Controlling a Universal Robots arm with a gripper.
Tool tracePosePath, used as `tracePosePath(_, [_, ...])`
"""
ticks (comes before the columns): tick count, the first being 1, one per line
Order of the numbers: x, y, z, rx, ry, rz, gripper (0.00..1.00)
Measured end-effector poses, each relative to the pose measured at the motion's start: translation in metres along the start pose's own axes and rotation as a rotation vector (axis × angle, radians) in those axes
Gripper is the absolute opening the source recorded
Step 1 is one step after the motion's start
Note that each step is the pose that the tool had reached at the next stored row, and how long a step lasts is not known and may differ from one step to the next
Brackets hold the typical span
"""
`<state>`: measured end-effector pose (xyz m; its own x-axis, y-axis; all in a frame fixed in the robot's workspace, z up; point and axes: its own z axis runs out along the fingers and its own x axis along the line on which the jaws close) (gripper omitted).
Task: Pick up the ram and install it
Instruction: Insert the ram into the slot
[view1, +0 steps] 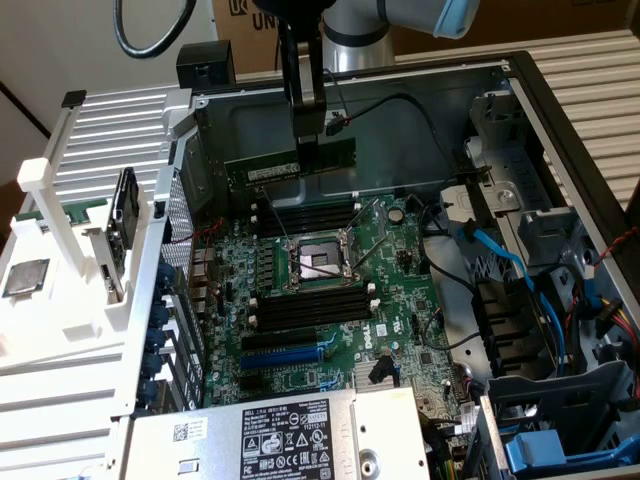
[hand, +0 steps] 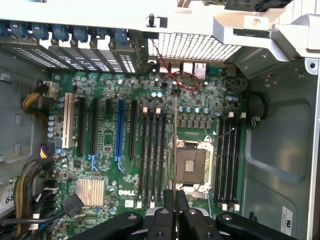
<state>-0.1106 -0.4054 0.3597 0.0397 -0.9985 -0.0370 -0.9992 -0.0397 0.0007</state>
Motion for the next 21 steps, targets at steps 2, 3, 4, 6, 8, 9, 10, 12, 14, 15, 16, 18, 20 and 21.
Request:
tracePosePath(2, [0.0,0.0,0.0003,0.0001,-0.0002,0.0,0.13])
tracePosePath(3, [0.0,-0.0005,0.0008,0.0001,-0.0002,0.0,0.13])
tracePosePath(4, [0.001,-0.0023,0.0012,-0.0009,0.0,0.0,0.13])
tracePosePath(6, [0.001,-0.0062,0.0027,-0.0094,-0.0005,0.001,0.13])
tracePosePath(8, [0.001,-0.0096,0.0042,-0.0186,-0.0008,0.001,0.13])
tracePosePath(9, [0.001,-0.011,0.0051,-0.0218,-0.0009,0.001,0.13])
tracePosePath(10, [0.001,-0.0115,0.0063,-0.0232,-0.0007,0.001,0.13])
tracePosePath(12, [0.001,-0.0115,0.0091,-0.0239,0.0011,0.002,0.13])
tracePosePath(14, [0.001,-0.0115,0.0109,-0.0247,0.0017,0.003,0.13])
tracePosePath(15, [0.002,-0.0115,0.011,-0.0252,0.0017,0.003,0.13])
tracePosePath(16, [0.002,-0.0115,0.011,-0.0259,0.0018,0.003,0.13])
tracePosePath(18, [0.002,-0.0115,0.0118,-0.0256,0.0015,0.011,0.13])
tracePosePath(20, [0.002,-0.0115,0.0127,-0.0245,0.001,0.038,0.13])
tracePosePath(21, [0.002,-0.0115,0.0132,-0.024,0.0008,0.053,0.13])
